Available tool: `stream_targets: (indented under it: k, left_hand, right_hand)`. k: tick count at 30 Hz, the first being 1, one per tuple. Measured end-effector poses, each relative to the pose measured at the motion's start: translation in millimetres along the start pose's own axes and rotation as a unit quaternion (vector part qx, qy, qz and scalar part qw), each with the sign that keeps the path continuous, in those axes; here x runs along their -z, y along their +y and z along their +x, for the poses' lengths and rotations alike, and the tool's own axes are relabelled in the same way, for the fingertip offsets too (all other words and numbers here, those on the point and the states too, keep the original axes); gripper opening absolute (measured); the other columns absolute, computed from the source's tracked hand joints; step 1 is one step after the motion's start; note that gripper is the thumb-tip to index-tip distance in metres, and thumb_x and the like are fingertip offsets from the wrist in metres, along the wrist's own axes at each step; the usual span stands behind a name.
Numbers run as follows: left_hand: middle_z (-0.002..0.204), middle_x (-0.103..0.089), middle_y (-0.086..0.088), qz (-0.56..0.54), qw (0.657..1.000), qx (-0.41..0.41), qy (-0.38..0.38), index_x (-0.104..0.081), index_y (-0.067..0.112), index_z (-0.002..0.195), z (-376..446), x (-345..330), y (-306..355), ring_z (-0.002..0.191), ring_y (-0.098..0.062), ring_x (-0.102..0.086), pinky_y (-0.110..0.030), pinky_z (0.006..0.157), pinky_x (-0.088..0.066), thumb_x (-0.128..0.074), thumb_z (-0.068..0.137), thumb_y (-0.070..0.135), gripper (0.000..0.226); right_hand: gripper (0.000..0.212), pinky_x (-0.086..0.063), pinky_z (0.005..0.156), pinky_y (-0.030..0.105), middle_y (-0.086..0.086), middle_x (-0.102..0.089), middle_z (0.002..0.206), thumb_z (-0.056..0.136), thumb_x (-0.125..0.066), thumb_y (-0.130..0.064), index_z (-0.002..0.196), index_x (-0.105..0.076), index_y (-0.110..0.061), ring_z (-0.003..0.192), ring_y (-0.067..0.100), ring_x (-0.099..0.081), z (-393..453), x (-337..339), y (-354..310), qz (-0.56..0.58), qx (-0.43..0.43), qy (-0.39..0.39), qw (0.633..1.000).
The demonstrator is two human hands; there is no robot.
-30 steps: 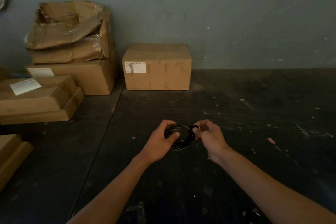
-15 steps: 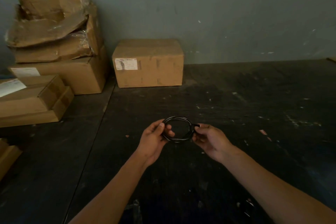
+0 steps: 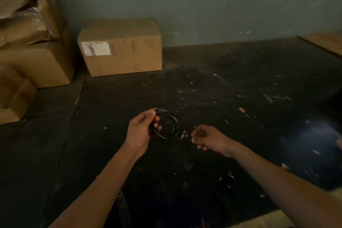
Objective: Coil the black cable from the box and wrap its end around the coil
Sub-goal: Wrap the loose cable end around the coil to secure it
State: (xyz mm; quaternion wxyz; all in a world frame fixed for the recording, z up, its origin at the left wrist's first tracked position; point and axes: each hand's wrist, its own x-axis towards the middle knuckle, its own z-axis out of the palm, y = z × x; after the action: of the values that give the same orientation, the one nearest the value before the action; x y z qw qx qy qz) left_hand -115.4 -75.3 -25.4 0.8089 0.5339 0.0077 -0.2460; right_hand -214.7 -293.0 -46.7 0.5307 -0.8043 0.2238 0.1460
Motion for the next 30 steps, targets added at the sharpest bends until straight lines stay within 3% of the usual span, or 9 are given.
stream_targets:
  k: [3, 5, 7, 10, 15, 19, 22, 26, 30]
  left_hand:
    - [0.077, -0.058, -0.002, 0.046, 0.998, -0.019, 0.024, -0.069, 0.009, 0.103, -1.0, -3.1, -7.4, 0.062, -0.010, -0.048, -0.029, 0.065, -0.045, -0.054, 0.097, 0.012, 0.016]
    - [0.077, -0.058, -0.002, 0.064, 0.997, -0.018, 0.033, -0.069, 0.010, 0.101, -0.4, -3.0, -13.5, 0.062, -0.010, -0.046, -0.028, 0.062, -0.043, -0.054, 0.097, 0.012, 0.016]
    - [0.077, -0.057, -0.001, 0.076, 0.997, -0.007, 0.032, -0.069, 0.012, 0.101, 0.0, -1.7, -19.3, 0.062, -0.009, -0.046, -0.027, 0.062, -0.043, -0.054, 0.097, 0.014, 0.016]
    - [0.076, -0.053, 0.000, 0.109, 0.993, 0.013, 0.035, -0.069, 0.013, 0.099, 0.1, -1.7, -25.7, 0.064, -0.010, -0.044, -0.028, 0.063, -0.041, -0.051, 0.099, 0.019, 0.019]
    - [0.081, -0.052, -0.002, 0.154, 0.987, 0.046, 0.025, -0.067, 0.013, 0.111, -0.4, 1.8, -30.4, 0.068, -0.012, -0.045, -0.029, 0.067, -0.041, -0.041, 0.103, 0.020, 0.028]
    - [0.091, -0.057, -0.005, 0.245, 0.967, 0.070, 0.007, -0.065, 0.017, 0.118, -1.7, 6.3, -30.4, 0.075, -0.014, -0.049, -0.029, 0.071, -0.044, -0.038, 0.104, 0.020, 0.030]
    - [0.099, -0.060, -0.006, 0.327, 0.941, 0.086, -0.015, -0.061, 0.021, 0.125, -1.5, 9.8, -29.8, 0.080, -0.015, -0.052, -0.029, 0.074, -0.047, -0.039, 0.103, 0.020, 0.031]
    - [0.095, -0.060, -0.004, 0.363, 0.927, 0.086, -0.036, -0.060, 0.022, 0.126, -4.6, 7.4, -22.4, 0.078, -0.015, -0.051, -0.029, 0.075, -0.046, -0.039, 0.104, 0.022, 0.031]
    - [0.082, -0.059, -0.004, 0.323, 0.944, 0.066, -0.037, -0.069, 0.015, 0.101, -12.8, 3.0, -7.5, 0.072, -0.016, -0.050, -0.030, 0.070, -0.043, -0.036, 0.103, 0.042, 0.044]
  right_hand:
    - [0.011, -0.051, 0.077, 0.029, -0.004, -0.063, 0.097, 0.086, -0.068, -0.027, 0.093, -0.060, -0.026, 0.088, 0.015, -0.062, -3.7, 16.6, 34.1, -0.262, -0.042, -0.033, 0.964]
    - [0.018, -0.050, 0.063, 0.028, 0.005, -0.063, 0.091, 0.090, -0.063, -0.033, 0.091, -0.060, -0.015, 0.071, 0.017, -0.062, -12.1, 21.7, 51.0, -0.356, -0.121, -0.082, 0.923]
    - [0.035, -0.046, 0.046, 0.025, 0.010, -0.062, 0.070, 0.090, -0.060, -0.040, 0.075, -0.054, -0.009, 0.043, 0.016, -0.055, -19.8, 23.1, 65.7, -0.370, -0.190, -0.097, 0.904]
    - [0.037, -0.044, 0.040, 0.023, 0.006, -0.060, 0.054, 0.087, -0.067, -0.039, 0.072, -0.046, -0.013, 0.035, 0.014, -0.052, -26.6, 22.2, 84.4, -0.348, -0.233, -0.089, 0.904]
    - [0.017, -0.048, 0.042, 0.020, 0.006, -0.061, 0.076, 0.086, -0.069, -0.013, 0.087, -0.052, -0.013, 0.048, 0.009, -0.059, -26.9, 12.9, 82.9, -0.301, -0.235, -0.092, 0.920]
    - [0.033, -0.053, 0.061, 0.025, 0.007, -0.064, 0.095, 0.087, -0.068, -0.014, 0.118, -0.059, -0.011, 0.071, 0.015, -0.063, -16.2, 5.1, 65.8, -0.225, -0.165, -0.068, 0.958]
    - [0.034, -0.052, 0.062, 0.026, 0.007, -0.065, 0.097, 0.082, -0.075, -0.018, 0.108, -0.054, -0.023, 0.070, 0.014, -0.062, -8.8, -3.5, 28.8, -0.096, -0.081, -0.030, 0.992]
    - [0.035, -0.053, 0.067, 0.025, 0.003, -0.066, 0.102, 0.080, -0.078, -0.023, 0.106, -0.054, -0.025, 0.085, 0.015, -0.067, -8.1, -20.7, -34.2, -0.059, 0.068, 0.020, 0.996]
    - [0.025, -0.054, 0.076, 0.026, -0.004, -0.066, 0.095, 0.083, -0.075, -0.024, 0.105, -0.062, -0.026, 0.086, 0.008, -0.063, -8.0, -39.7, -72.5, -0.090, 0.173, 0.035, 0.980]
